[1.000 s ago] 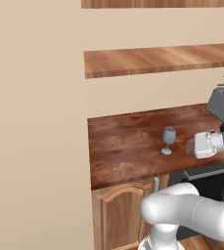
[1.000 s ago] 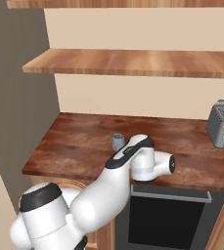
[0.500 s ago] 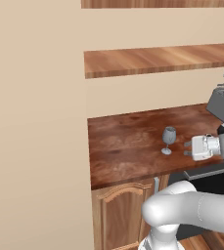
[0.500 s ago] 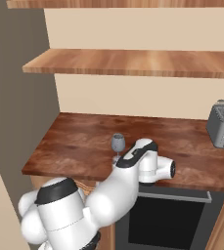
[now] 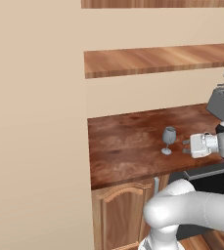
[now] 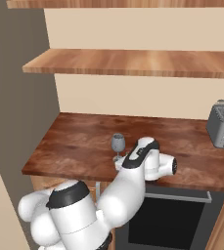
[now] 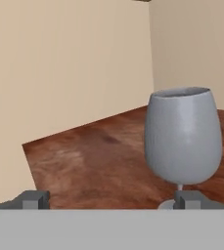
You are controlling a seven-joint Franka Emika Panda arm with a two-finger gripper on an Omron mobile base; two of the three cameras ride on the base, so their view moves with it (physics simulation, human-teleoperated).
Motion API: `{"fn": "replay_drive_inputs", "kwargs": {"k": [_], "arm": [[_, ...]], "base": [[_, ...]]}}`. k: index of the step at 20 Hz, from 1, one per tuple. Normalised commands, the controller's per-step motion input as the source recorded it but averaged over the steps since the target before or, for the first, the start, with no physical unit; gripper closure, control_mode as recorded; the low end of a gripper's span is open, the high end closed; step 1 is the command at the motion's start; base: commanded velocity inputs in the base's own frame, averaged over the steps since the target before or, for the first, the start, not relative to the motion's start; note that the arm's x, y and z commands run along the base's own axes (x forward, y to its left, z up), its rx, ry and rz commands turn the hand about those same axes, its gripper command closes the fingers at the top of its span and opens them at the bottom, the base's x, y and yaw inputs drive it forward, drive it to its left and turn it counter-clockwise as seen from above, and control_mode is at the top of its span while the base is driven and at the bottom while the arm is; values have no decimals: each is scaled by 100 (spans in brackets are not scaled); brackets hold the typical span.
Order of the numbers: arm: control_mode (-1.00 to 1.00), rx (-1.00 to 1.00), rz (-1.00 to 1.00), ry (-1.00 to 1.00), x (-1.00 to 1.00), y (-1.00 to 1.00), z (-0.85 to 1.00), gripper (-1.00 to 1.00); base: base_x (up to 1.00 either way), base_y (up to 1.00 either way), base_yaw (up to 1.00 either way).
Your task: Retrieve the wine glasses from the counter and place one next to each plate.
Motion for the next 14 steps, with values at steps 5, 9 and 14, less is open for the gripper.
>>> {"fn": "replay_drive_inputs", "kwargs": {"k": [5,9,14], "arm": [[-100,0,0,0,10,0,0,-100],[-100,0,0,0,16,0,0,-100],[-100,0,0,0,7,6,-1,-100]], "base": [[0,0,0],[0,0,0],[0,0,0]]}}
